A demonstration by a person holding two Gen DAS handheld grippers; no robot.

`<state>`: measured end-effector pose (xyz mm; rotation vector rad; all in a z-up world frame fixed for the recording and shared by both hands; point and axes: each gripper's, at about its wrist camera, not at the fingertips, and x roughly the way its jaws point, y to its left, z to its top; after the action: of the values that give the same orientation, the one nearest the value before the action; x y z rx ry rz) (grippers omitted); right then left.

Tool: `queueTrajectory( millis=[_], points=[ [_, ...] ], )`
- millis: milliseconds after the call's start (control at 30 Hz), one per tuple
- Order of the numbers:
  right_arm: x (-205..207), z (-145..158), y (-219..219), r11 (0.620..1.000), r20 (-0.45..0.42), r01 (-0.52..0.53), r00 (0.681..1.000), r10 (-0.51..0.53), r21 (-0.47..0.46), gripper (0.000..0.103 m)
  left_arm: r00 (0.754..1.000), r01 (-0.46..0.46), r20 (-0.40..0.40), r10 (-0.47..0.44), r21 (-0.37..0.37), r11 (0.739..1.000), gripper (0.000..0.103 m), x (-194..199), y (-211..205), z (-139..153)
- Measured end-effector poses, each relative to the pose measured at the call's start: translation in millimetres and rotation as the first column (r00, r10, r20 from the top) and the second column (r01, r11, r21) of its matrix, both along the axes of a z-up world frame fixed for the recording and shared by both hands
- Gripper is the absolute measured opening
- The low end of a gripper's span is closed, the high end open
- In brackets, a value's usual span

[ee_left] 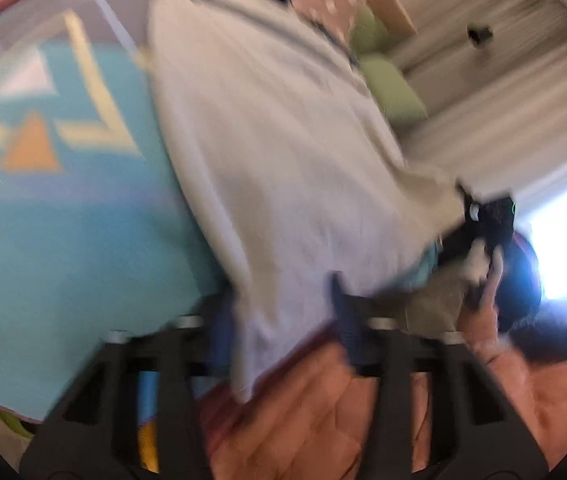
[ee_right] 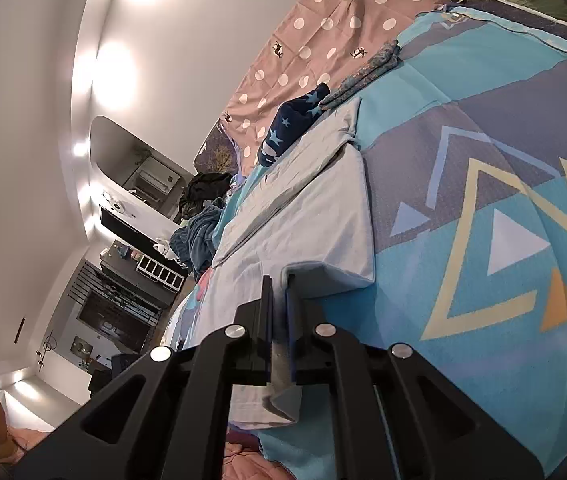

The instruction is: Fold small clothes

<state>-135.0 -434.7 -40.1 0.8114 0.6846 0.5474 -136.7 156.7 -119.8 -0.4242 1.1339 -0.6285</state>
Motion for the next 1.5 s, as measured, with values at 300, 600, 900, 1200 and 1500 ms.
queueTrajectory(
  millis=[300,600,900,1200,1500],
  points=[
    [10.0,19.9,3.0,0.999,0.041,-0.015,0.999,0.013,0.036,0.006,0.911,-0.081,0.386,0.142,-0.171,0.982,0.003,-1.9,29.7,106.6],
    [24.1,68.4,6.7,0.997,0.202,-0.011,0.979,-0.004,0.073,0.006,0.797,-0.104,0.568,0.206,-0.208,0.973,0.003,7.2,31.5,160.3],
    [49.6,109.6,-2.0,0.995,0.312,0.054,0.947,-0.076,0.080,0.005,0.743,-0.206,0.576,0.341,-0.287,0.935,0.003,45.5,52.8,185.6],
    [120.0,119.4,9.1,0.997,0.309,0.067,0.948,-0.075,0.035,0.005,0.741,-0.233,0.569,0.356,-0.279,0.932,0.003,104.8,53.2,197.3],
    [213.3,128.2,21.0,0.994,0.289,0.101,0.954,-0.083,-0.049,0.005,0.753,-0.281,0.533,0.386,-0.270,0.921,0.003,193.3,63.8,196.2]
  ],
)
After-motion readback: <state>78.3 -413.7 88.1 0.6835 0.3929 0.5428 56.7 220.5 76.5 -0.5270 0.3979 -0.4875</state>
